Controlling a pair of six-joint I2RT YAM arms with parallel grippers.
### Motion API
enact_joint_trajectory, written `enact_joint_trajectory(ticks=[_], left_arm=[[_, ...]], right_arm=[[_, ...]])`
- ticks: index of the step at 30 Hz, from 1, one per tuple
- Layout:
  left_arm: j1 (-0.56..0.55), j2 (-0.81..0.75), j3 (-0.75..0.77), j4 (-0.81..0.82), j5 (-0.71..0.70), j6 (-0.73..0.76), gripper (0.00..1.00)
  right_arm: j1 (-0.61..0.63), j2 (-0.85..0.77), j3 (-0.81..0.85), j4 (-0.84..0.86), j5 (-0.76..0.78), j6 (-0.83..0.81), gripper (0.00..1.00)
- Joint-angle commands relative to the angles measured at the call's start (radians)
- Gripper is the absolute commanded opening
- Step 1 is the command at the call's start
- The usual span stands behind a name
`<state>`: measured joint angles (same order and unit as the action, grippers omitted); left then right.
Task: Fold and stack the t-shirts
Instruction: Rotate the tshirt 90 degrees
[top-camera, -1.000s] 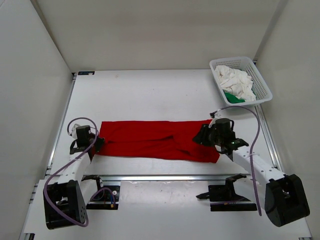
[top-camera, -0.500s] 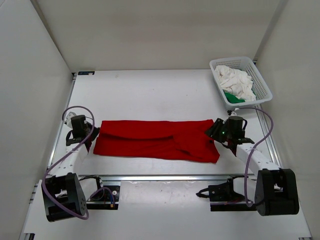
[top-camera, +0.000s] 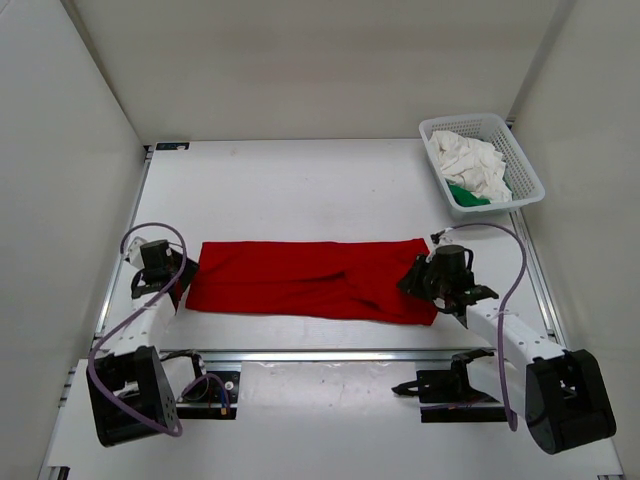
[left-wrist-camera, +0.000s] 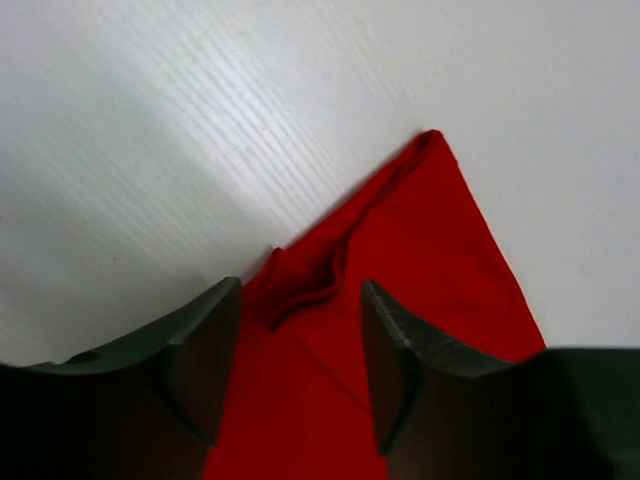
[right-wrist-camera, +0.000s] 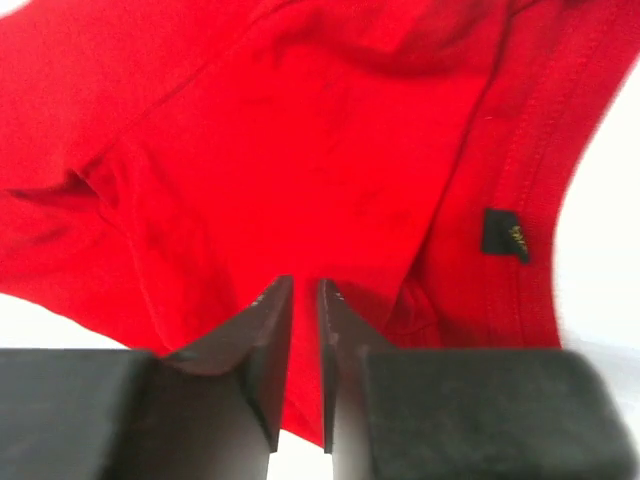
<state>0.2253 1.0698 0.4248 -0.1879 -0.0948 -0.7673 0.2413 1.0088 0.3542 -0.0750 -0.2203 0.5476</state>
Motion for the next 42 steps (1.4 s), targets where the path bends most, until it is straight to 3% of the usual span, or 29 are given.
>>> enact_joint_trajectory(ticks=[1, 7, 8, 11, 15, 17, 18, 21, 22, 23, 24, 25, 27, 28, 30, 31, 33, 35, 39, 42], left_arm=[[-0.053, -0.103, 0.057, 0.018, -0.035, -0.003, 0.65], [-0.210, -0.081, 0.129, 0.042, 0.067, 0.054, 0.49], [-0.312, -0.071, 0.143, 0.042, 0.063, 0.066, 0.48], [-0.458, -0.016, 0.169, 0.039, 0.079, 0.108, 0.44], [-0.515, 0.051, 0.212, 0.022, 0.205, 0.137, 0.37], [-0.506, 0.077, 0.210, 0.007, 0.265, 0.145, 0.32], [-0.514, 0.076, 0.209, -0.007, 0.286, 0.154, 0.31], [-0.509, 0.053, 0.189, -0.039, 0.325, 0.169, 0.31], [-0.514, 0.048, 0.175, -0.042, 0.345, 0.171, 0.32], [-0.500, 0.038, 0.164, -0.039, 0.362, 0.175, 0.32], [-0.500, 0.035, 0.149, -0.030, 0.375, 0.166, 0.33], [-0.491, 0.026, 0.138, -0.030, 0.392, 0.168, 0.33], [-0.492, 0.033, 0.141, -0.028, 0.405, 0.184, 0.36], [-0.503, 0.035, 0.144, -0.027, 0.388, 0.195, 0.35], [-0.506, 0.035, 0.146, -0.024, 0.383, 0.204, 0.36], [-0.506, 0.038, 0.147, -0.010, 0.394, 0.207, 0.35], [-0.512, 0.042, 0.146, -0.001, 0.405, 0.204, 0.36], [-0.532, 0.045, 0.157, 0.008, 0.398, 0.200, 0.35], [-0.590, 0.058, 0.202, 0.007, 0.394, 0.217, 0.34], [-0.598, 0.079, 0.215, 0.011, 0.426, 0.217, 0.35]], right_arm=[[0.059, 0.054, 0.075, -0.014, 0.048, -0.037, 0.13], [0.128, 0.293, 0.176, 0.107, 0.058, -0.029, 0.07], [0.131, 0.345, 0.190, 0.116, 0.047, -0.028, 0.07], [0.100, 0.505, 0.279, 0.138, 0.000, -0.037, 0.03], [0.061, 0.788, 0.610, 0.075, -0.031, -0.078, 0.02], [0.040, 0.971, 1.015, -0.056, -0.077, -0.127, 0.01], [0.041, 1.101, 1.142, -0.165, -0.083, -0.141, 0.00], [0.085, 1.373, 1.917, -0.481, -0.101, -0.208, 0.00], [0.093, 1.458, 2.044, -0.533, -0.084, -0.221, 0.00], [0.105, 1.497, 2.280, -0.628, -0.065, -0.230, 0.01], [0.110, 1.565, 2.392, -0.702, -0.091, -0.210, 0.03], [0.105, 1.529, 2.420, -0.703, -0.123, -0.195, 0.05], [0.136, 1.389, 2.181, -0.681, -0.128, -0.242, 0.06], [0.157, 1.302, 2.125, -0.690, -0.075, -0.277, 0.06], [0.252, 1.168, 1.803, -0.639, 0.138, -0.372, 0.03], [0.266, 1.077, 1.718, -0.568, 0.162, -0.380, 0.01], [0.267, 0.934, 1.338, -0.438, 0.177, -0.341, 0.00], [0.227, 0.790, 1.121, -0.310, 0.150, -0.298, 0.00], [0.162, 0.714, 0.916, -0.256, 0.113, -0.268, 0.00], [0.129, 0.725, 0.858, -0.223, 0.113, -0.267, 0.00]])
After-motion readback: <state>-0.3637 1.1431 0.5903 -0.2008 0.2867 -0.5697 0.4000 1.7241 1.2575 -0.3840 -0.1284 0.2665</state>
